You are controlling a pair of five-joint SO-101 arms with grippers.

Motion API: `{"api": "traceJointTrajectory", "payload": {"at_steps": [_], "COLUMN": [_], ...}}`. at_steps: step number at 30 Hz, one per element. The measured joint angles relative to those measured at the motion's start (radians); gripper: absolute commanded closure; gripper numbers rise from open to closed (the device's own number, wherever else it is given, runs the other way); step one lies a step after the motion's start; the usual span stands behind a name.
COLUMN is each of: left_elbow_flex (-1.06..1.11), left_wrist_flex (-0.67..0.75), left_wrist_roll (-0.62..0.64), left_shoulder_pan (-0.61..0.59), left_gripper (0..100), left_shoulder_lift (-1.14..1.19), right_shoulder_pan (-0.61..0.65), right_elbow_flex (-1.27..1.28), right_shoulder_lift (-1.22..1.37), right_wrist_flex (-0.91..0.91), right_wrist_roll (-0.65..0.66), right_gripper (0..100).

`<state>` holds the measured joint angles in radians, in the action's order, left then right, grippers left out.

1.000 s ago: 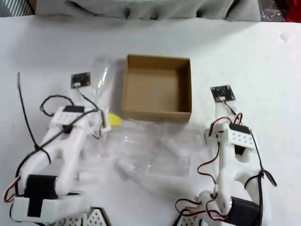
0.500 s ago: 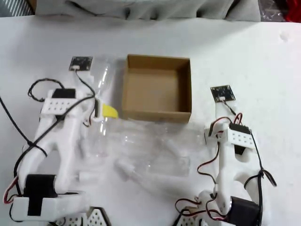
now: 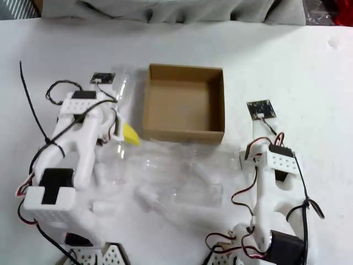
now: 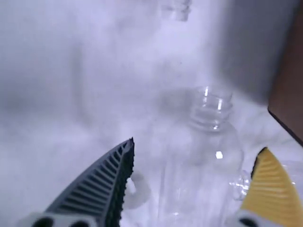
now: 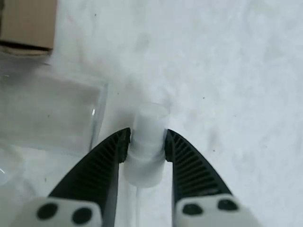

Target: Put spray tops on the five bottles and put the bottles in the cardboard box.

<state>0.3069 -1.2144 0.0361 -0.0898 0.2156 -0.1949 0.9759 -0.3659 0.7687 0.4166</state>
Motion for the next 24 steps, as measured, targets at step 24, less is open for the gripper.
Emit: {"api": "traceJointTrajectory", "payload": {"at_steps": [24], "left_elbow_flex": [0.015], "left_wrist_flex": [0.092], "left_wrist_roll": [0.000], "left_shoulder_pan": [0.051], "left_gripper": [93], "left_shoulder_lift": [0.009], "right_shoulder_pan": [0.000], "right_elbow_flex": [0.000], "right_shoulder_lift": [0.000], "right_wrist_flex": [-0.012], "right_wrist_roll": [0.000], "right_gripper": [98.2]}}
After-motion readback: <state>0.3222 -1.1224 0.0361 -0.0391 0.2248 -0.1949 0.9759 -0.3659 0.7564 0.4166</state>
